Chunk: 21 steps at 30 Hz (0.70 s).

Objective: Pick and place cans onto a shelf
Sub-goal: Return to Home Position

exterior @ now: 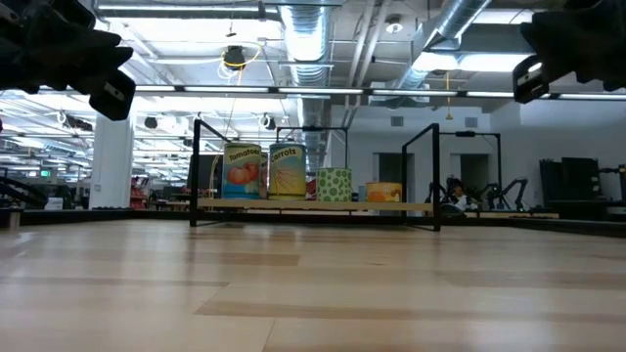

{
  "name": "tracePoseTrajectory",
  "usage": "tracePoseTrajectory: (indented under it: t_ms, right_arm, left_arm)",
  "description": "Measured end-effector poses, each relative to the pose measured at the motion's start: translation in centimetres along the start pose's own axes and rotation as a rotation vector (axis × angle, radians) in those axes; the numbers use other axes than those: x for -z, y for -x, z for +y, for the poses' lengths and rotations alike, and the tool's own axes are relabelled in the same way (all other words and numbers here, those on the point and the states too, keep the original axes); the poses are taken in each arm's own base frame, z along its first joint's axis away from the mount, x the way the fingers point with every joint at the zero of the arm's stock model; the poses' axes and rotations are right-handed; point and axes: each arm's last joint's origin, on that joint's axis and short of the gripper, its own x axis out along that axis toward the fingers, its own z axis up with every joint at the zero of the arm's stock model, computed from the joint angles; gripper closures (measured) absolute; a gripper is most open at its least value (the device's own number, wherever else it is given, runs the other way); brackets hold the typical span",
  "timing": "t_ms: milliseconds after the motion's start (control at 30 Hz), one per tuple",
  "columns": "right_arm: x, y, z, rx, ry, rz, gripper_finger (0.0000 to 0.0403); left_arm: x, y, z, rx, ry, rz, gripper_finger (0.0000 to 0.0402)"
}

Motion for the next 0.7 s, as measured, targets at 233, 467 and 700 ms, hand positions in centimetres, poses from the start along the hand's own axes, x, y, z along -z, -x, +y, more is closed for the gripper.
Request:
tracePoseTrajectory:
  t_ms: [233, 467, 700]
  right_arm:
    - [0.2, 0.7, -0.3, 0.036, -0.020, 0.026, 0.0321]
    - [0.5, 1.6, -0.7, 0.111, -0.049, 0.043, 0.0321]
    - [1.2, 1.7, -1.0, 0.150, -0.078, 0.108, 0.0321]
  left_arm:
    - [0.0, 0.0, 0.0, -0.008, 0.002, 0.001, 0.0342]
    - [0.0, 0.0, 0.0, -0.008, 0.003, 0.001, 0.0342]
    - [0.0, 0.0, 0.0, -0.010, 0.003, 0.002, 0.0342]
